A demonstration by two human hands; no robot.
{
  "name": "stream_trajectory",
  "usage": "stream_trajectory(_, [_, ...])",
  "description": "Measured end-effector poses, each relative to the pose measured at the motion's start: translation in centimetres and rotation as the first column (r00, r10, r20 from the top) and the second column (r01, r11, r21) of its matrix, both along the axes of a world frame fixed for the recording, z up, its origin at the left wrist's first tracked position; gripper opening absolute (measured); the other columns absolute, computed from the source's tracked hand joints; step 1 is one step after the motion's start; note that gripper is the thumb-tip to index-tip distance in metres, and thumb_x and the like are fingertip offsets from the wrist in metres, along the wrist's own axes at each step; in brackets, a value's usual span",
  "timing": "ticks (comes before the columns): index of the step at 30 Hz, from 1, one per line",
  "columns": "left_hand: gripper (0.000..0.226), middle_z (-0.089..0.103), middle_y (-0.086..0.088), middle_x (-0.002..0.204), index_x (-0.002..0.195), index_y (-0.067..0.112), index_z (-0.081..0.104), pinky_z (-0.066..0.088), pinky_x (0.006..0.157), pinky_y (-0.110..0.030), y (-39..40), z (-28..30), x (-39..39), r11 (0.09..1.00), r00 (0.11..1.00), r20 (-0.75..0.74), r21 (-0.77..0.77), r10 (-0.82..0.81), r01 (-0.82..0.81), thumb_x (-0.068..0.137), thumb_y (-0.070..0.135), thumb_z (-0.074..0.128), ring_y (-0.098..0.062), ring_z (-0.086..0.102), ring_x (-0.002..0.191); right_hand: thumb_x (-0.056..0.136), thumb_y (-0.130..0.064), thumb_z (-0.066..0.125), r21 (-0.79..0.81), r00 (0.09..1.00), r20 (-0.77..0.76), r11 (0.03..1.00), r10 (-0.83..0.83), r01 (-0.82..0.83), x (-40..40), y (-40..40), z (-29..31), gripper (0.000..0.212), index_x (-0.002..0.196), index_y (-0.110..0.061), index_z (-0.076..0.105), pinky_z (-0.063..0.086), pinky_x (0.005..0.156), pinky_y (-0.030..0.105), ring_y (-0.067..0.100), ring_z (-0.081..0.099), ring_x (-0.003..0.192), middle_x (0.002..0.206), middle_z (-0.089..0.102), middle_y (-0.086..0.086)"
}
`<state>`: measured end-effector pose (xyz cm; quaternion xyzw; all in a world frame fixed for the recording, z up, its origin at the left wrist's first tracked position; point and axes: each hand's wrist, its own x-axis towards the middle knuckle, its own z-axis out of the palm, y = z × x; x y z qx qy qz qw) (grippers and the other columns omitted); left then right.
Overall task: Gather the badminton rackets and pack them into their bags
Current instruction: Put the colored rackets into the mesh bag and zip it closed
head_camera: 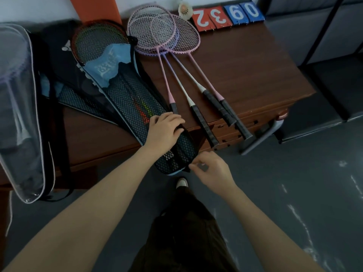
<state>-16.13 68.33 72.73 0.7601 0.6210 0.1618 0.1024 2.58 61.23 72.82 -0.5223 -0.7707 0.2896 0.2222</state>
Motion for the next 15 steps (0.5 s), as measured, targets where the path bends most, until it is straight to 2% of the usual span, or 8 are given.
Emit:
stream_trajectory(3, [0.040,0.053,0.000,0.132,0.130,0.019,0.050,0.027,0.098,-0.040,-1.5,0.7,-1.4,0.999,0.998,-0.058,0.023,-0.022,0.023,0.091,0.028,0.054,-0.022,0.041,0.127,0.086,-0.034,0.056,0.096,0.999,0.023,0.995,-0.040,0.038,-0.9,1.7,1.1,0.021,0.087,-0.015,0.067,0.049,0.065,0.031,0.015,0.055,0.078,0.084,0.061,-0.005])
stream_trajectory(7, [0.042,0.048,-0.001,0.137,0.132,0.017,0.048,0.027,0.101,-0.040,-2.5,1.4,-3.6,0.990,0.987,-0.082,-0.009,0.140,-0.141,0.093,0.032,0.049,-0.022,0.038,0.129,0.087,-0.036,0.053,0.188,0.990,0.138,0.982,-0.034,0.007,-3.5,5.1,2.2,0.030,0.102,-0.013,0.064,0.051,0.072,0.040,0.023,0.058,0.091,0.097,0.063,0.001])
stream_trajectory(12, [0.051,0.036,-0.006,0.142,0.139,0.016,0.035,0.025,0.105,-0.043,0.1,2.5,-7.9,0.920,0.926,-0.055,-0.112,0.373,-0.376,0.094,0.036,0.046,-0.027,0.029,0.131,0.094,-0.036,0.049,0.095,0.977,0.204,0.992,0.063,-0.084,-8.3,11.7,2.3,0.038,0.123,-0.012,0.053,0.048,0.080,0.040,0.023,0.054,0.102,0.115,0.057,0.005])
stream_trajectory(15, [0.056,0.032,-0.013,0.142,0.141,0.014,0.028,0.025,0.104,-0.046,3.1,2.3,-10.7,0.824,0.849,-0.065,-0.213,0.525,-0.526,0.094,0.042,0.043,-0.033,0.028,0.129,0.095,-0.035,0.047,0.031,0.978,0.187,0.995,0.088,-0.095,-11.8,16.9,2.3,0.041,0.128,-0.011,0.047,0.048,0.082,0.041,0.024,0.053,0.105,0.119,0.055,0.006])
